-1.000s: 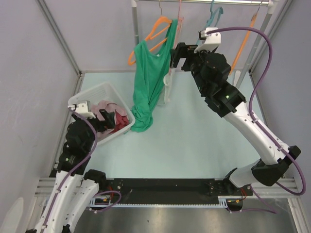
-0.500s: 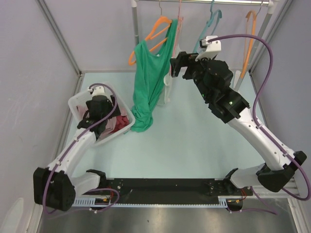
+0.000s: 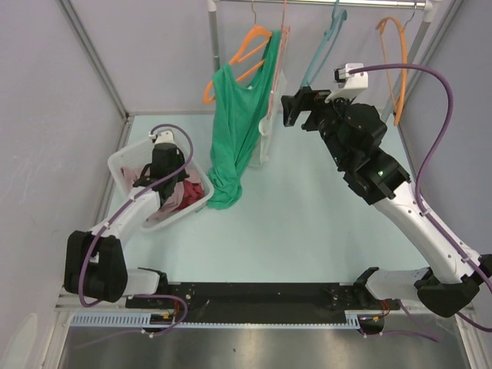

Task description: Place the tank top on the hanger

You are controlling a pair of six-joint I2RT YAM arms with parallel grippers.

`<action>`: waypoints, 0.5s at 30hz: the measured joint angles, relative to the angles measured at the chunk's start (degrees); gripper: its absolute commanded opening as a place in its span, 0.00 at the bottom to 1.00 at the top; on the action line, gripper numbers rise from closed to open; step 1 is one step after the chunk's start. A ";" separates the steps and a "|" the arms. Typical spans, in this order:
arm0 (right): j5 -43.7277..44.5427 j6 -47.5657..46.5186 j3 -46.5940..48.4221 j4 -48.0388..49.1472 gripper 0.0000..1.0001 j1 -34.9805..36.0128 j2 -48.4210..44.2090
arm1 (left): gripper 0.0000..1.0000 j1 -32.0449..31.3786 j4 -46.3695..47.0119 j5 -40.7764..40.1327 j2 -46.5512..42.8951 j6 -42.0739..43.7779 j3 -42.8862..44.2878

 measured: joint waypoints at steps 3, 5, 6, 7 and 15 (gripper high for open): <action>-0.02 0.26 -1.84 -0.11 0.98 -0.22 -0.61 | 0.00 0.00 -0.13 0.52 -1.14 0.20 0.02; -0.04 0.39 -2.73 -0.17 0.99 -0.48 -0.90 | 0.00 -0.04 -0.70 0.61 -3.32 0.20 0.02; -0.04 0.48 -3.17 -0.24 0.99 -0.66 -1.09 | 0.00 -0.17 -1.11 0.66 -4.74 0.20 0.11; -0.04 0.61 -3.52 -0.46 0.99 -0.85 -1.27 | 0.00 -0.31 -2.01 0.59 -6.51 0.24 0.26; -0.04 1.53 -5.38 -1.33 0.99 -1.75 -3.34 | 0.00 -3.50 -11.30 -1.14 -19.82 2.82 14.64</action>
